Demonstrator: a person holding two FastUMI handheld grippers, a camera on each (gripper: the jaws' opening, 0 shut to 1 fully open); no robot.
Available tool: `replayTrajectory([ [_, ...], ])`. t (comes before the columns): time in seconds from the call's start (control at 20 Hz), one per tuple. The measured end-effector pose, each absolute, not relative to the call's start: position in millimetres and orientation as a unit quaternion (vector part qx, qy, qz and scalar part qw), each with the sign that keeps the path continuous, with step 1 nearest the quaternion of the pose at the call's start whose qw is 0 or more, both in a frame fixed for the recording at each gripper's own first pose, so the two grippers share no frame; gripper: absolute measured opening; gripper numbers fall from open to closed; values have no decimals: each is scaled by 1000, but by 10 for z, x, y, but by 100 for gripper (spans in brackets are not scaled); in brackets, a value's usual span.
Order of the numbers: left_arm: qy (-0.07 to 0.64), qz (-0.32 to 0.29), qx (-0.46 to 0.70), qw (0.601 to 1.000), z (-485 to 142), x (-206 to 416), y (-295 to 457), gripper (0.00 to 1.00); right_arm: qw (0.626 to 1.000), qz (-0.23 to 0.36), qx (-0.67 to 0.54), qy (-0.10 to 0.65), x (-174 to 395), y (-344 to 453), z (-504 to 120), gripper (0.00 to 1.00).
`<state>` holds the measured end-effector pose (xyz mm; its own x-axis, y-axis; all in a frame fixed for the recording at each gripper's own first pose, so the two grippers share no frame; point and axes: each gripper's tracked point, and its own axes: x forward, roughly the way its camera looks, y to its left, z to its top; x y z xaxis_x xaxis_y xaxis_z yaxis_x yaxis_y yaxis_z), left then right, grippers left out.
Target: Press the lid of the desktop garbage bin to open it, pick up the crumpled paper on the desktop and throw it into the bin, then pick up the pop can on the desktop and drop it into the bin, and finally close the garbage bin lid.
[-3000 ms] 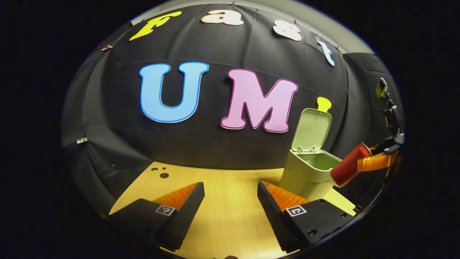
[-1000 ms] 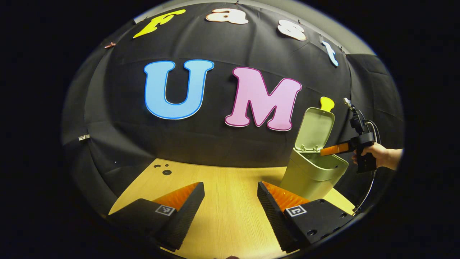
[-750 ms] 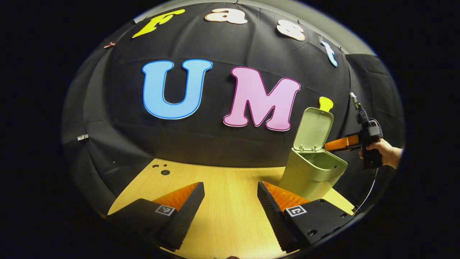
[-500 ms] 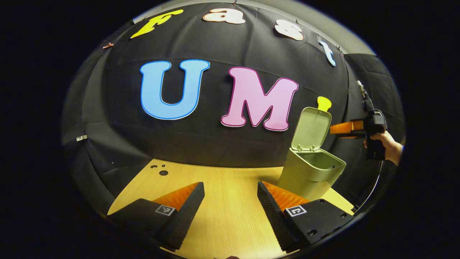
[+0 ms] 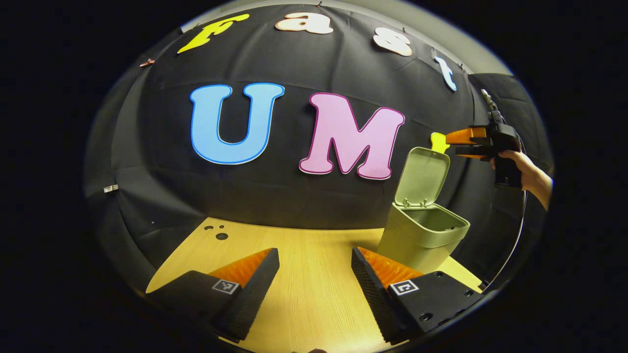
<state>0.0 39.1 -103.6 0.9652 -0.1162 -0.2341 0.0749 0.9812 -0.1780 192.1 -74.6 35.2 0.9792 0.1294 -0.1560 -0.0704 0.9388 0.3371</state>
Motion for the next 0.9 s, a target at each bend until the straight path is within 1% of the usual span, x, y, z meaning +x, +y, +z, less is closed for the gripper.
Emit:
replayTrajectory([
  [0.25, 122, -39, -86, 988, -1054, -77, 415, 96, 983, 35, 156, 88, 2309, -729, 311, 97],
  [0.5, 125, -31, -85, 988, -1071, -108, 467, 96, 984, 33, 147, 93, 2580, -628, 237, 97],
  [0.55, 126, -29, -85, 988, -1082, -117, 481, 96, 984, 32, 143, 103, 2601, -619, 181, 100],
  [0.6, 126, -28, -85, 988, -1080, -118, 493, 96, 983, 33, 138, 115, 2599, -608, 123, 96],
  [0.9, 126, -31, -85, 988, -1072, -96, 490, 95, 984, 51, 91, 147, 2350, -488, 24, 97],
])
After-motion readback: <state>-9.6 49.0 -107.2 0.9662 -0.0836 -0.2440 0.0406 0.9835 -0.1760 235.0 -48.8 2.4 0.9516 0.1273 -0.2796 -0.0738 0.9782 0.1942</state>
